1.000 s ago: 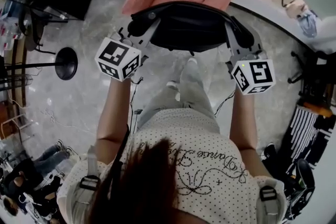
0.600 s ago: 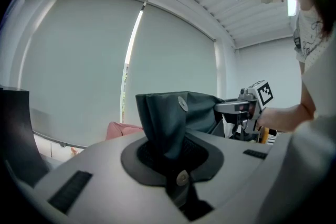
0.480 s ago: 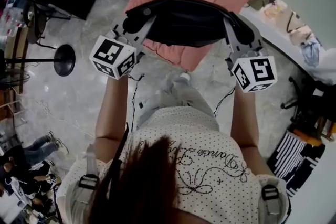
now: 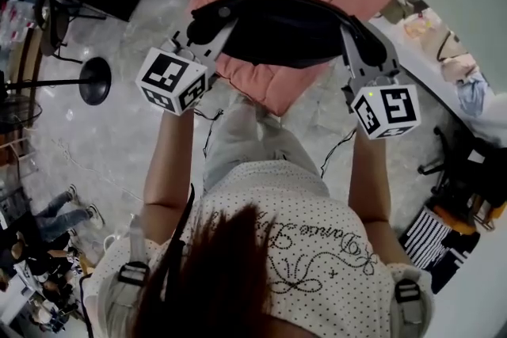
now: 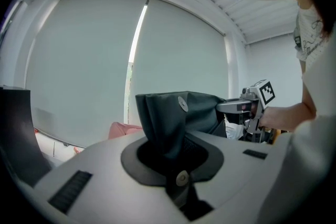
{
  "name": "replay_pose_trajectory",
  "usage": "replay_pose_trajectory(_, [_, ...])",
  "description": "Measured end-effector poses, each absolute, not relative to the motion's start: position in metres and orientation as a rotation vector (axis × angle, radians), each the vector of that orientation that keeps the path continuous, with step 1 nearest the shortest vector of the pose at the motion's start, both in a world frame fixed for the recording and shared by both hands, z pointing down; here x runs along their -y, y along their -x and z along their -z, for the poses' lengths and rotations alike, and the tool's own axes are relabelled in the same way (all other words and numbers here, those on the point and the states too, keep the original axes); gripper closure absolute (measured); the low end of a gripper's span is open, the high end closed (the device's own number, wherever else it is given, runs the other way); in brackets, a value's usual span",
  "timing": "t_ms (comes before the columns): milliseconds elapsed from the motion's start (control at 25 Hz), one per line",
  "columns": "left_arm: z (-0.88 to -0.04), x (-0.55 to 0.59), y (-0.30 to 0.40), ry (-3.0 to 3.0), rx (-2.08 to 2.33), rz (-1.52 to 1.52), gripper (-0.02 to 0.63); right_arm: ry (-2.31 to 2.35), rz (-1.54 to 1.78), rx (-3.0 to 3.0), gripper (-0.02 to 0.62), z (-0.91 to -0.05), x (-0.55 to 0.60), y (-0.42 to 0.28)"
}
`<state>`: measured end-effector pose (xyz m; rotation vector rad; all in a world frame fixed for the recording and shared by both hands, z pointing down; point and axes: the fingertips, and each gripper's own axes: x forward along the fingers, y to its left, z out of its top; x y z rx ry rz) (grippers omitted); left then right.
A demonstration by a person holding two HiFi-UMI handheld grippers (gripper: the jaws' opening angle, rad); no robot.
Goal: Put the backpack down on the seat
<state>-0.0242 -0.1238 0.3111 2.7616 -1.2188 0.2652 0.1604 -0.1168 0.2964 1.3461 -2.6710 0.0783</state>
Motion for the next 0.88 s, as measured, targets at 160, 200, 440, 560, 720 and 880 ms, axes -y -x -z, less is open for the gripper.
replay_pose_trajectory(160, [-0.33,0.153,0.023,-2.752,1.193,-0.294,0.557,-1.362,-0.135,2.647,0.526,-0.316,0.142,-0.162])
replay_pose_trajectory(200, [-0.335,0.161,0.024,-2.75,1.179,-0.303,0.557,-1.371,-0.155,2.634,0.526,-0.321,0.149,-0.161])
replay_pose_trajectory(440, [-0.367,0.212,0.045,-2.724,1.078,-0.351,0.557,-1.418,-0.254,2.555,0.526,-0.353,0.189,-0.138])
replay_pose_trajectory(560, [-0.391,0.239,0.056,-2.714,1.034,-0.403,0.557,-1.436,-0.335,2.517,0.526,-0.379,0.209,-0.126])
replay_pose_trajectory(720, [-0.429,0.282,0.057,-2.686,0.958,-0.461,0.557,-1.47,-0.437,2.454,0.526,-0.417,0.243,-0.123])
replay_pose_trajectory(880, [-0.474,0.309,0.059,-2.645,0.87,-0.53,0.558,-1.483,-0.543,2.378,0.528,-0.463,0.262,-0.119])
